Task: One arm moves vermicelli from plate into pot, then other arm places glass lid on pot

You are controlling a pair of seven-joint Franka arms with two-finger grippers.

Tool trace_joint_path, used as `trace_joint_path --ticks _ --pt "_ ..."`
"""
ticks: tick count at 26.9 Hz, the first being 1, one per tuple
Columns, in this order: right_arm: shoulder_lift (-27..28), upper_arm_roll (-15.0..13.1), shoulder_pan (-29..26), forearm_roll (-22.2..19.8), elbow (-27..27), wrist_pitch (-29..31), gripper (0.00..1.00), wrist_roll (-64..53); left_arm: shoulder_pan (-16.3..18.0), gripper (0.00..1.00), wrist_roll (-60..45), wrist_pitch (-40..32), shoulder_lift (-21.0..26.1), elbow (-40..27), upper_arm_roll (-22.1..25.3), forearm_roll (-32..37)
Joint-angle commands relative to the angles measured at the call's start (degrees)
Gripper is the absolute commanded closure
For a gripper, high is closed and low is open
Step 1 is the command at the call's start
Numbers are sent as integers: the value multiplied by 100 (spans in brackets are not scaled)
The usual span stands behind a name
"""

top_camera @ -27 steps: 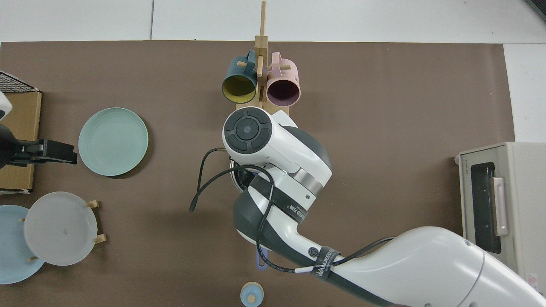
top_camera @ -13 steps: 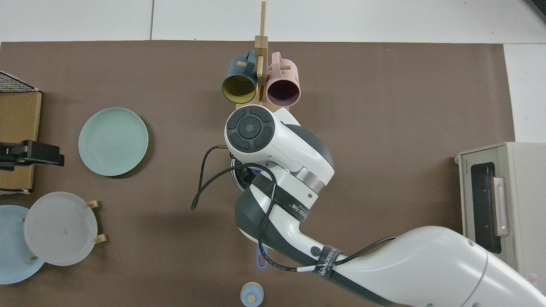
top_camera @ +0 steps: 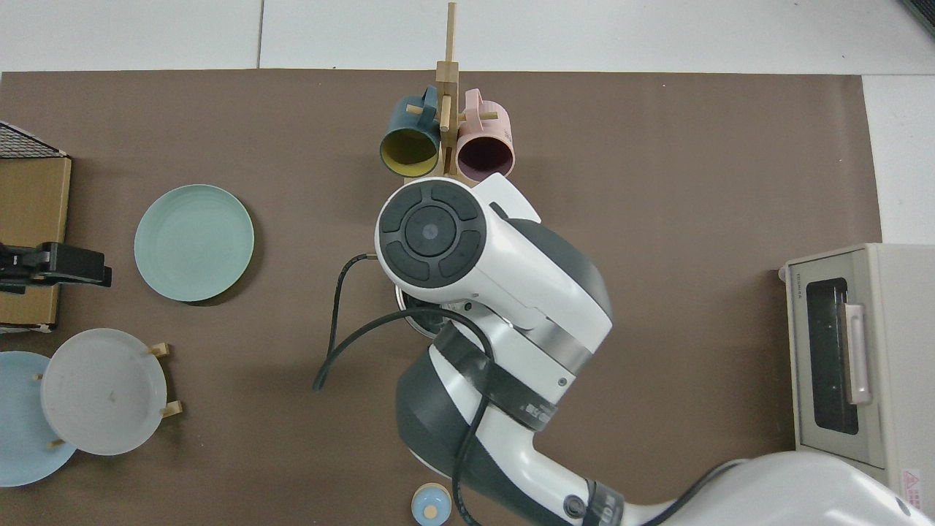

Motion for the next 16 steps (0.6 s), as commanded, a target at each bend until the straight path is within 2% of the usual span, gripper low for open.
trace_joint_path --ticks 1,5,7,16 --pt "-985 -621 -143 821 -80 -422 1 -905 36 0 25 -5 -111 -82 12 105" --pt "-1636 -1518 -46 1682 -202 -519 1 -1713 37 0 -2 -22 -111 -82 12 114" --pt "-1864 -1861 -20 1981 -203 -686 1 -2275 37 0 -2 -49 -120 -82 12 148" --pt "-2559 -3039 86 2097 -378 -1336 1 -3859 142 0 7 12 -111 -73 12 254"
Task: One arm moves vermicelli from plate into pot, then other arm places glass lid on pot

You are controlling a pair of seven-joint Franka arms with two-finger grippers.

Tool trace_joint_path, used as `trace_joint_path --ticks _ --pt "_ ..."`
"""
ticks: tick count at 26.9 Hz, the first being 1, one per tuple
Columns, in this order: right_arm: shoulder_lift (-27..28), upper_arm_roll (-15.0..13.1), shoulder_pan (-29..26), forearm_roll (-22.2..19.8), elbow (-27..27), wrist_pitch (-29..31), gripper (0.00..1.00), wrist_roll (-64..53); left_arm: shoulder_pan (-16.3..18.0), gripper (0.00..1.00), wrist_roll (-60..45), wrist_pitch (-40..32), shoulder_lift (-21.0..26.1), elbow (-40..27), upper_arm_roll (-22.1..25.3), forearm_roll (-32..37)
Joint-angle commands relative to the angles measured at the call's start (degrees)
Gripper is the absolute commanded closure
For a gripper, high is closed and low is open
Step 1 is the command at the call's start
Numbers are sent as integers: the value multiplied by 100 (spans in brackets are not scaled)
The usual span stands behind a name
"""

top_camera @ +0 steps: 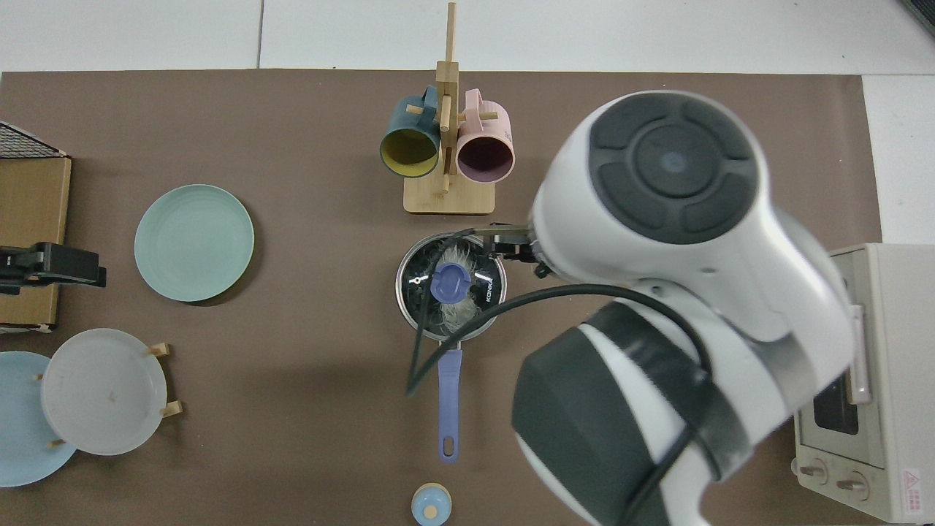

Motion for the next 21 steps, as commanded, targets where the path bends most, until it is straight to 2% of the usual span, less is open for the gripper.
trace_joint_path --ticks 1,4,6,14,17,21 --pt "-415 -591 83 186 -443 -160 1 -783 100 0 7 12 -104 -74 -17 119" --pt "-503 -1004 13 668 -549 -125 1 -1292 117 0 -2 4 -104 -83 -8 110" --pt "-512 -1277 39 819 -619 -73 1 -1539 117 0 -2 -31 -113 -74 -8 119" --pt "-573 -1568 -40 828 -935 77 1 -1689 100 0 -2 30 -104 -74 -26 119" --pt "-661 -1691 -31 819 -1234 147 1 -1689 100 0 -2 56 -96 -74 -26 119" --pt "-942 -1744 -22 802 -1892 770 1 -1689 117 0 -37 48 -104 -74 -17 110"
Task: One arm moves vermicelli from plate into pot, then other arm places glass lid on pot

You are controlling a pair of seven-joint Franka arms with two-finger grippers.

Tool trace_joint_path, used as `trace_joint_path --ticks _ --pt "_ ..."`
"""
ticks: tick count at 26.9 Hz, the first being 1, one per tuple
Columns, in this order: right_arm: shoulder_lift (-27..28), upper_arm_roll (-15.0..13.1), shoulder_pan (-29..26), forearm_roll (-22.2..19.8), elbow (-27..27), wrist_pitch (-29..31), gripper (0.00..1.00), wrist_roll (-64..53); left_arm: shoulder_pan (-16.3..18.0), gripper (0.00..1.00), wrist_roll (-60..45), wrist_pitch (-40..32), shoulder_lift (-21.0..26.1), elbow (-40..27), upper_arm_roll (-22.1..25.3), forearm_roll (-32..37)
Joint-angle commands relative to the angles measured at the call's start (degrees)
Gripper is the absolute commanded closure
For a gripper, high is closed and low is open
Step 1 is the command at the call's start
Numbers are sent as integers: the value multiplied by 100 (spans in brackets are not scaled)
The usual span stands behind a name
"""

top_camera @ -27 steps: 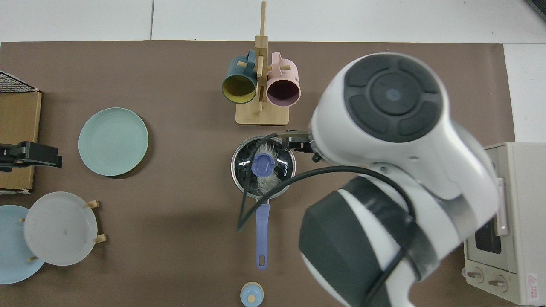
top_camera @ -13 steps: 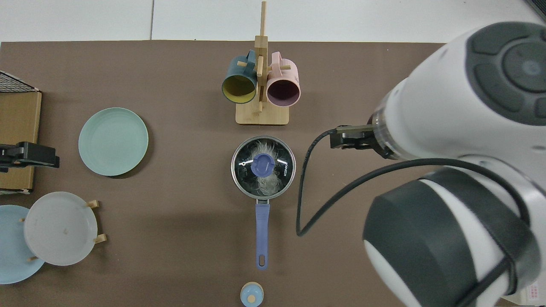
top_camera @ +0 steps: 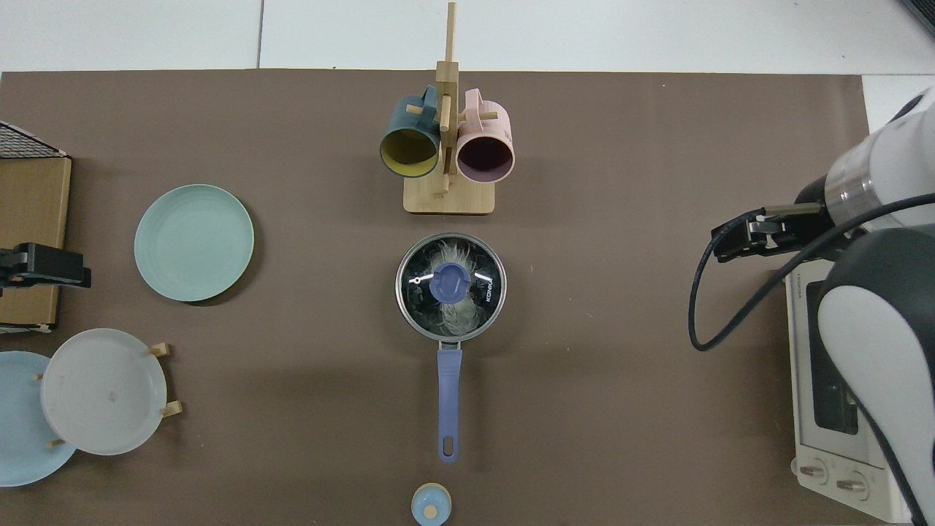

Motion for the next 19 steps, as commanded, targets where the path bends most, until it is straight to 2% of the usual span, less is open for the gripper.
trace_joint_path --ticks 1,5,19 --pt "-558 -81 -51 130 -1065 784 1 -175 38 0 -45 42 -97 -74 -17 102" --pt "-708 -99 -51 121 -1365 944 1 -193 38 0 -54 42 -97 -74 -8 102" --pt "-690 -108 -95 209 -1383 926 1 -430 30 0 -63 209 -88 -92 -17 40"
